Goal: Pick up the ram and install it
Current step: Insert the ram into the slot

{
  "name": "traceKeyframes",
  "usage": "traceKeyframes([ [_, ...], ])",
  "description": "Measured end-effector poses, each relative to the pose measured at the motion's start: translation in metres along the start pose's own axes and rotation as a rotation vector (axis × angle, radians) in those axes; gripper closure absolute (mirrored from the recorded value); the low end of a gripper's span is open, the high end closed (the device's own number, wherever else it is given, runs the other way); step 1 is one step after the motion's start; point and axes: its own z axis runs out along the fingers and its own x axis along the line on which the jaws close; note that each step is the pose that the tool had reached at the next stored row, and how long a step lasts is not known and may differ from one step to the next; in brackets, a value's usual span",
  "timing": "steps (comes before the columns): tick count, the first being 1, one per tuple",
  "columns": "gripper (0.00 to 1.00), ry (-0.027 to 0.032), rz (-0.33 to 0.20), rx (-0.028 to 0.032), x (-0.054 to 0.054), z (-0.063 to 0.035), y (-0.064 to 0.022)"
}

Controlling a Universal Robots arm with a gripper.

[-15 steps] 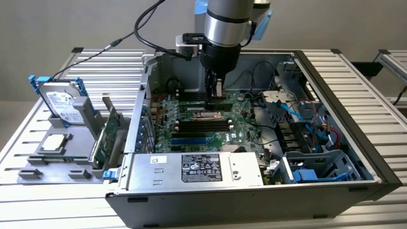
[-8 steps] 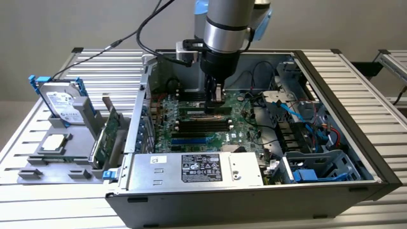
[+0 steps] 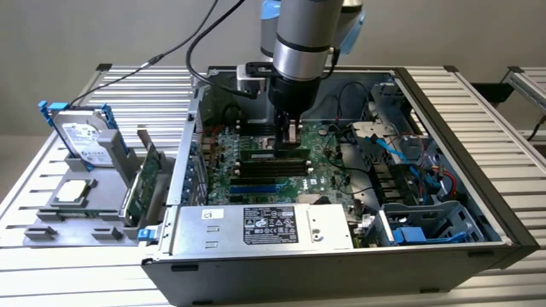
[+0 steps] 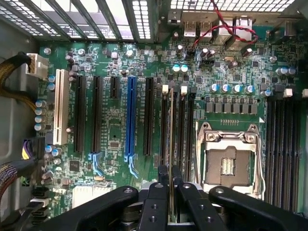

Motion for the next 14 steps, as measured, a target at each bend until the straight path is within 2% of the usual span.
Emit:
traceKeyframes([
  [6, 0.86, -0.0001, 0.0, -0.0002, -0.0002, 0.0105, -0.0011],
  [10, 0.86, 0.0003, 0.0, -0.002, -0.0001, 0.0105, -0.0011],
  [12, 0.86, 0.0017, 0.0, -0.004, -0.0002, 0.0112, -0.0012],
  [14, 0.86, 0.0046, 0.0, -0.0086, -0.0002, 0.0114, -0.0018],
])
